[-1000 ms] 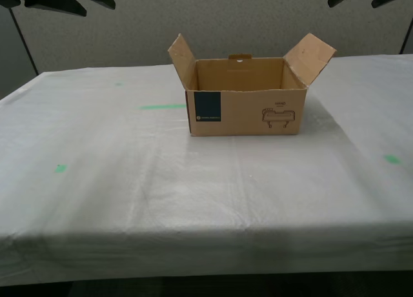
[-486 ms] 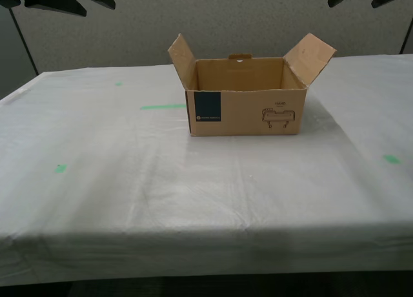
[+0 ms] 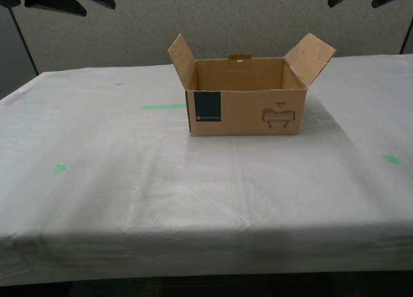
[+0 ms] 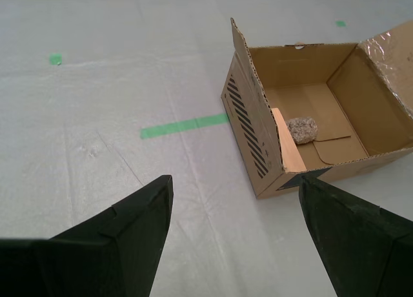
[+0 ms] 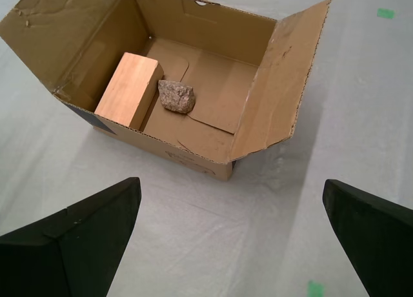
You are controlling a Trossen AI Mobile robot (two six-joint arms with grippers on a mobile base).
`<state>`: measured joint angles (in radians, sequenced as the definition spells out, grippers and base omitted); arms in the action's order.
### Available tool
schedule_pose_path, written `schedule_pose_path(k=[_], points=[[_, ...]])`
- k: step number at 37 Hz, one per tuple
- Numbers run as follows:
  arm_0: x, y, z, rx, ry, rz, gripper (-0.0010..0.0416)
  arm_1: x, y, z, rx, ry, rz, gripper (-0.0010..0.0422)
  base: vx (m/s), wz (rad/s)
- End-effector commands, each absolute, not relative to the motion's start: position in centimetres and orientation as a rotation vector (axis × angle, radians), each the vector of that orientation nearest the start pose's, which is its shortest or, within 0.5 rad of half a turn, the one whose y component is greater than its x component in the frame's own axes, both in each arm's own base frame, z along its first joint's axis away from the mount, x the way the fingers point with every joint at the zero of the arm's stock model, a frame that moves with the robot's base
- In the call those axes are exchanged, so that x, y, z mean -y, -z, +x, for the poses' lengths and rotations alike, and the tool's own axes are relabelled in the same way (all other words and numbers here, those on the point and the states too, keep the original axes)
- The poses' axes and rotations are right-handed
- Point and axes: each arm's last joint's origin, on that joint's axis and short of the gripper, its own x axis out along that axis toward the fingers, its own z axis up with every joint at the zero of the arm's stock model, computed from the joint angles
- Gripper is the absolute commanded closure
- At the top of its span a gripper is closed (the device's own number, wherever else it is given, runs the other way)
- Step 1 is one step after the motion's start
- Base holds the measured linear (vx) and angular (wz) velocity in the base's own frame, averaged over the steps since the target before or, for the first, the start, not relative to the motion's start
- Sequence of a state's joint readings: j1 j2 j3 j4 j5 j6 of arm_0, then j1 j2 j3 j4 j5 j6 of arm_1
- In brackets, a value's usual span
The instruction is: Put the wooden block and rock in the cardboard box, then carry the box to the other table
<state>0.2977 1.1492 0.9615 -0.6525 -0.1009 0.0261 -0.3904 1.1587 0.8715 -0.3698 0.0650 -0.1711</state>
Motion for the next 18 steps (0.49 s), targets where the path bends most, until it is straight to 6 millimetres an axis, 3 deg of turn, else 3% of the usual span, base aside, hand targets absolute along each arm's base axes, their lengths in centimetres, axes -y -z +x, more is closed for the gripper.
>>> schedule_pose_path(k=[1,18], points=[[-6.97,-28.60,21.75,-0.844,-0.362,-0.059,0.0012,9.43,-27.46,22.37,-0.686,0.382,-0.051,0.0149,0.000,0.000],[-6.97,-28.60,21.75,-0.844,-0.362,-0.059,0.0012,9.42,-27.46,22.37,-0.686,0.382,-0.051,0.0149,0.000,0.000]])
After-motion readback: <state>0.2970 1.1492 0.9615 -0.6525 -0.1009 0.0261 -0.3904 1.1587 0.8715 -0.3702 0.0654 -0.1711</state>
